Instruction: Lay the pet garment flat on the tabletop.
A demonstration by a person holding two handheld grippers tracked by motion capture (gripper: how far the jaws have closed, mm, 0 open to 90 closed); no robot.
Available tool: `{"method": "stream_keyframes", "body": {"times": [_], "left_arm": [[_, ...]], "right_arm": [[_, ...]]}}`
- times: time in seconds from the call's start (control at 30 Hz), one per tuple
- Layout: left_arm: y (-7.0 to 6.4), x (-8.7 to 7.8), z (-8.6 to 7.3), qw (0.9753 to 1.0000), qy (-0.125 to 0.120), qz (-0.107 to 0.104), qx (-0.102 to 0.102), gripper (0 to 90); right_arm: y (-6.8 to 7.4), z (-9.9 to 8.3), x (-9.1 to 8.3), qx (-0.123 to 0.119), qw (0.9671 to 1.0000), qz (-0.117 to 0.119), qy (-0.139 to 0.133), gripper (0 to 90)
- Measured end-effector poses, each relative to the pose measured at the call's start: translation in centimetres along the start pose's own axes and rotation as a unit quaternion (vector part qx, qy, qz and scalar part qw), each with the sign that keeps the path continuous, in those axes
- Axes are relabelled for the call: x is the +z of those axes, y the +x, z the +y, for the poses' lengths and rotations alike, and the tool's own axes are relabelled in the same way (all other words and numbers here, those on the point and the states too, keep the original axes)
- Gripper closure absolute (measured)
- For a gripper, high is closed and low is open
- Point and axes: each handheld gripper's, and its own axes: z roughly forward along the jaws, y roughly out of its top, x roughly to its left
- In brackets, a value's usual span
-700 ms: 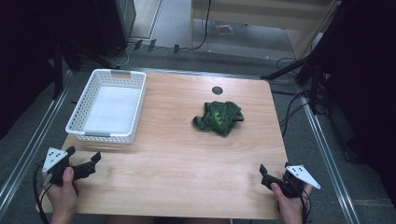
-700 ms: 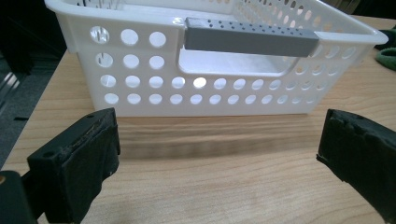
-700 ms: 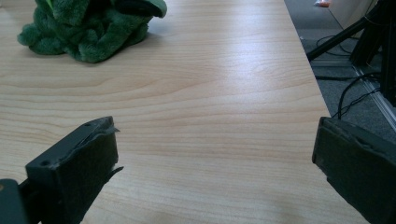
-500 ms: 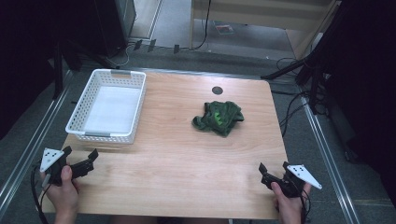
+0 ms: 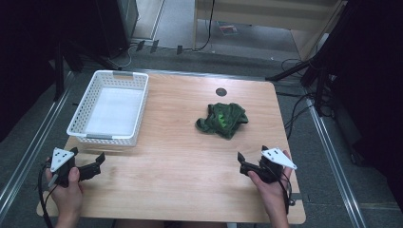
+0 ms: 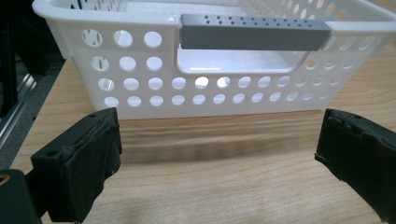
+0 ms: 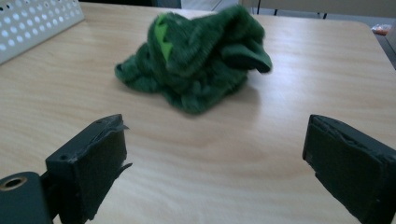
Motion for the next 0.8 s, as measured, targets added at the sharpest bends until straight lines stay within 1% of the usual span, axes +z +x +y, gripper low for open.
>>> {"method": "stream_keyframes", "body": {"times": [0.1, 0.17, 0.2, 0.23, 0.27, 0.3, 0.37, 0.43, 0.47, 0.5, 0.57, 0.6, 0.67, 0.7, 0.73, 0.77, 0.8], "left_arm": [[0.0, 0.0, 0.0, 1.0000, 0.001, 0.001, -0.002, 0.4], [0.1, 0.1, 0.0, 1.0000, 0.003, 0.003, -0.005, 0.4], [0.1, 0.1, 0.1, 1.0000, 0.004, 0.004, -0.007, 0.4], [0.2, 0.2, 0.1, 0.9999, 0.009, 0.006, -0.009, 0.4], [0.2, 0.2, 0.1, 0.9999, 0.009, 0.006, -0.009, 0.4], [0.2, 0.2, 0.1, 0.9999, 0.011, 0.006, -0.009, 0.4], [0.1, 0.3, 0.1, 0.9999, 0.011, 0.008, -0.008, 0.4], [0.2, 0.2, 0.1, 0.9999, 0.011, 0.006, -0.009, 0.4], [0.2, 0.2, 0.1, 0.9999, 0.011, 0.006, -0.009, 0.4], [0.2, 0.2, 0.1, 0.9999, 0.011, 0.007, -0.011, 0.4], [0.3, 0.2, 0.1, 0.9998, 0.007, 0.005, -0.016, 0.4], [0.3, 0.2, 0.1, 0.9998, 0.007, 0.005, -0.016, 0.4], [0.3, 0.2, 0.1, 0.9998, 0.007, 0.001, -0.016, 0.4], [0.3, 0.2, 0.1, 0.9998, 0.007, 0.001, -0.016, 0.4], [0.3, 0.2, 0.1, 0.9998, 0.008, 0.000, -0.016, 0.4], [0.3, 0.2, 0.1, 0.9998, 0.008, 0.000, -0.017, 0.4], [0.4, 0.2, 0.1, 0.9998, 0.008, -0.001, -0.019, 0.4]], "right_arm": [[1.1, 1.3, 1.6, -0.004, 1.0000, 0.000, 0.000, 5.8], [1.8, 2.2, 3.0, -0.004, 1.0000, 0.004, 0.006, 5.1], [2.1, 2.6, 3.7, -0.009, 0.9999, 0.006, 0.011, 5.0], [2.4, 3.0, 4.4, -0.006, 0.9998, 0.004, 0.017, 5.1], [2.7, 3.5, 5.3, -0.005, 0.9997, 0.004, 0.021, 5.0], [2.9, 3.9, 6.0, -0.002, 0.9996, 0.010, 0.025, 4.6], [3.3, 4.8, 7.6, 0.005, 0.9993, 0.012, 0.034, 3.1], [3.6, 5.5, 9.4, 0.001, 0.9991, 0.002, 0.042, 0.8], [3.6, 5.5, 9.4, 0.001, 0.9991, 0.002, 0.042, 0.8], [3.6, 6.1, 11.2, 0.020, 0.9980, -0.008, 0.059, 0.0], [3.3, 6.2, 13.0, 0.039, 0.9959, -0.035, 0.074, 0.0], [3.2, 6.1, 13.8, 0.047, 0.9947, -0.044, 0.080, 0.0], [3.0, 5.7, 15.3, 0.049, 0.9915, -0.066, 0.100, 0.0], [2.9, 5.3, 16.0, 0.046, 0.9903, -0.071, 0.111, 0.0], [2.9, 5.0, 16.6, 0.040, 0.9890, -0.074, 0.122, 0.0], [3.0, 4.7, 17.2, 0.033, 0.9875, -0.082, 0.131, 0.0], [3.1, 4.4, 17.5, 0.024, 0.9870, -0.086, 0.134, 2.6]]}}
